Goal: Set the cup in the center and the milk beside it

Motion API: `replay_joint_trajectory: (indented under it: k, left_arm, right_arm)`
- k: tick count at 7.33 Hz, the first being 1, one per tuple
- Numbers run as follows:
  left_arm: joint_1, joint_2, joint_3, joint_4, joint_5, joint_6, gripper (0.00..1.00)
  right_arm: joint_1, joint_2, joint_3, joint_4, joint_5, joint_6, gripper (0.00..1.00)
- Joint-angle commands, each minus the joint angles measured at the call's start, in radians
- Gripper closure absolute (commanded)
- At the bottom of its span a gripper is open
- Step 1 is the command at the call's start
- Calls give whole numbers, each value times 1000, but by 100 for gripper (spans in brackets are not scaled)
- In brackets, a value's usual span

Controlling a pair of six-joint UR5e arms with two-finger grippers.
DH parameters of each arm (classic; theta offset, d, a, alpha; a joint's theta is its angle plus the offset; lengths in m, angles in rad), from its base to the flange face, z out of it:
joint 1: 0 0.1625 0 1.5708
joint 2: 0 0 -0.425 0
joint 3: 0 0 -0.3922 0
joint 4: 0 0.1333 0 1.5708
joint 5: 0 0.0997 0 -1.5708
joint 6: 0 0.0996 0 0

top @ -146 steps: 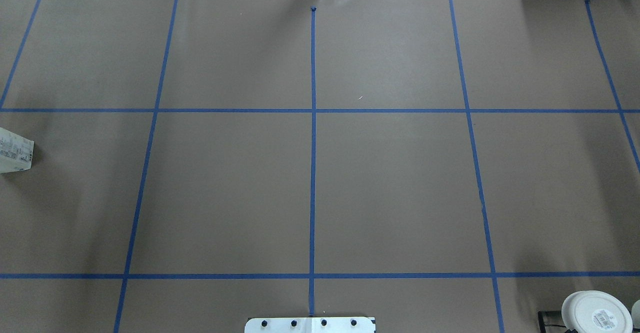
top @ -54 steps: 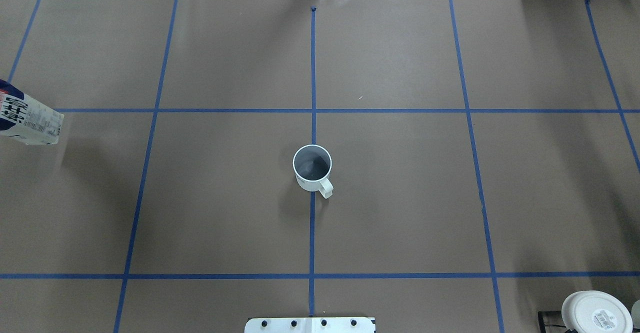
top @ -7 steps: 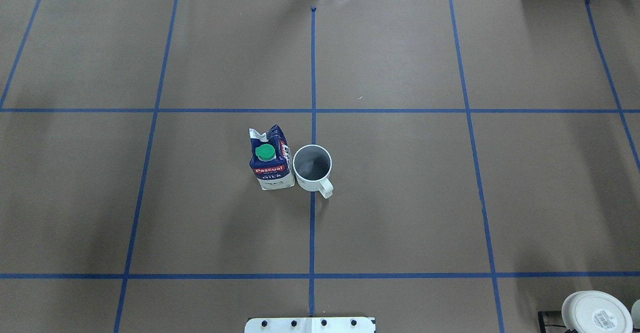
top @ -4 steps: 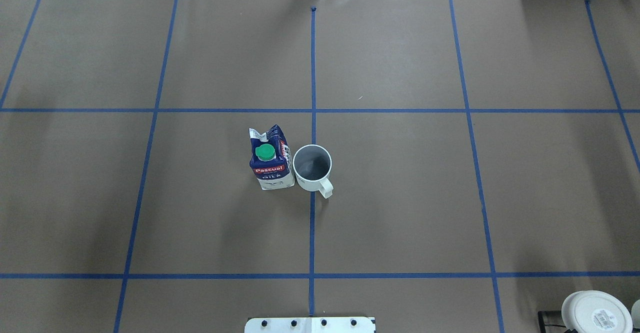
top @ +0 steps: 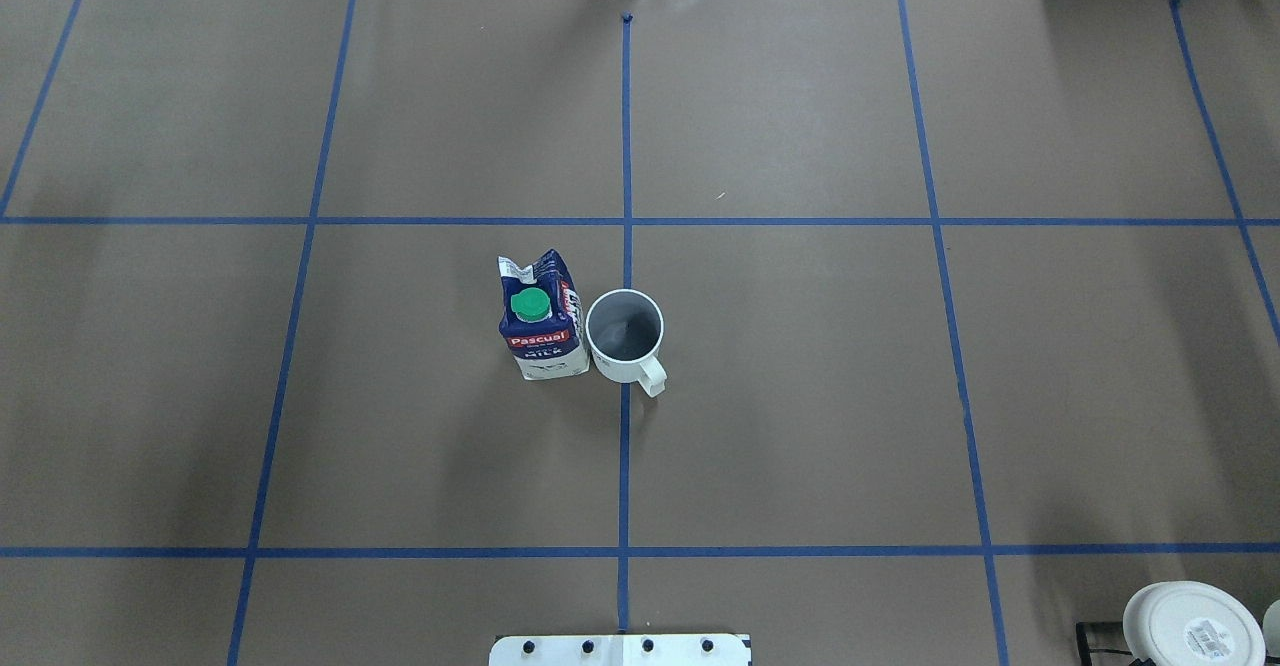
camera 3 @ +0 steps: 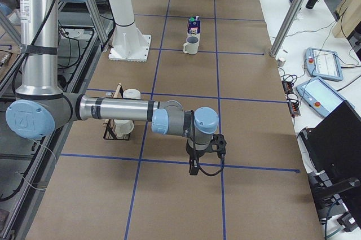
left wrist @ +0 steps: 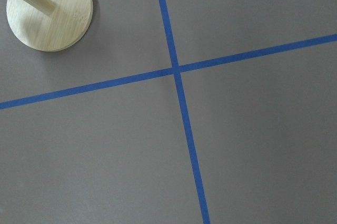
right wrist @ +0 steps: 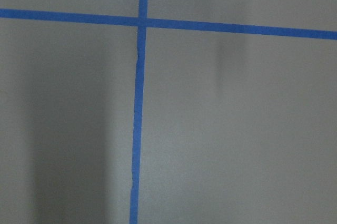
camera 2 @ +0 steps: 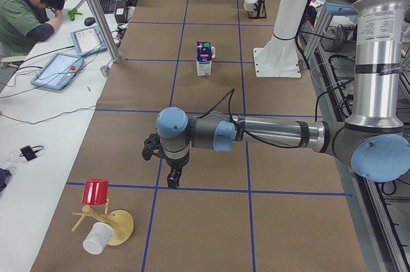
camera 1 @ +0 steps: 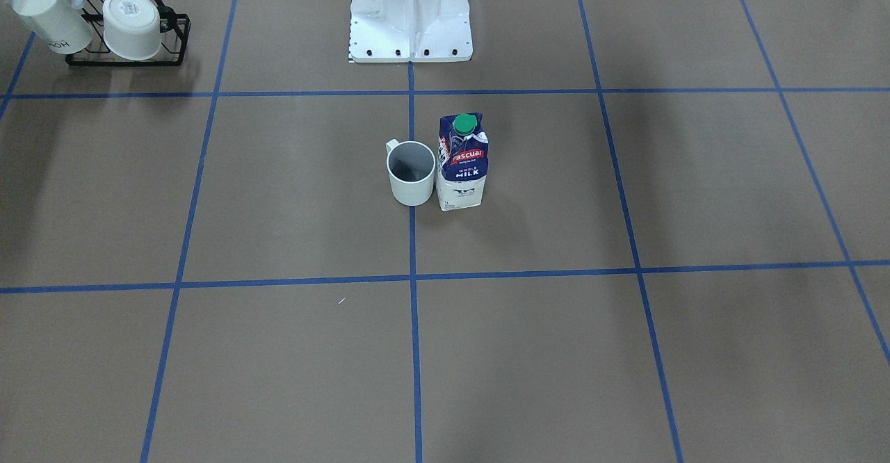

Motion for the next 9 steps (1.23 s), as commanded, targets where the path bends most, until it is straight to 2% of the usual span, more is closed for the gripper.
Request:
replay_joint_trajectory:
  k: [1,3,5,9]
  left_arm:
    - [1,2,-1,-1,0,-1,1]
    - [1,2,-9,-2,0,1,1]
    - [1,2,-9,-2,0,2,1]
    - [1,2,-9,-2,0,2,1]
  right_arm:
    - [0,1,-1,1,29,-1,0]
    - [2,2,-2,0,27,6,0]
    - [3,7,5,1,29,133,0]
    - [3,-4,-2,81,10,98,0]
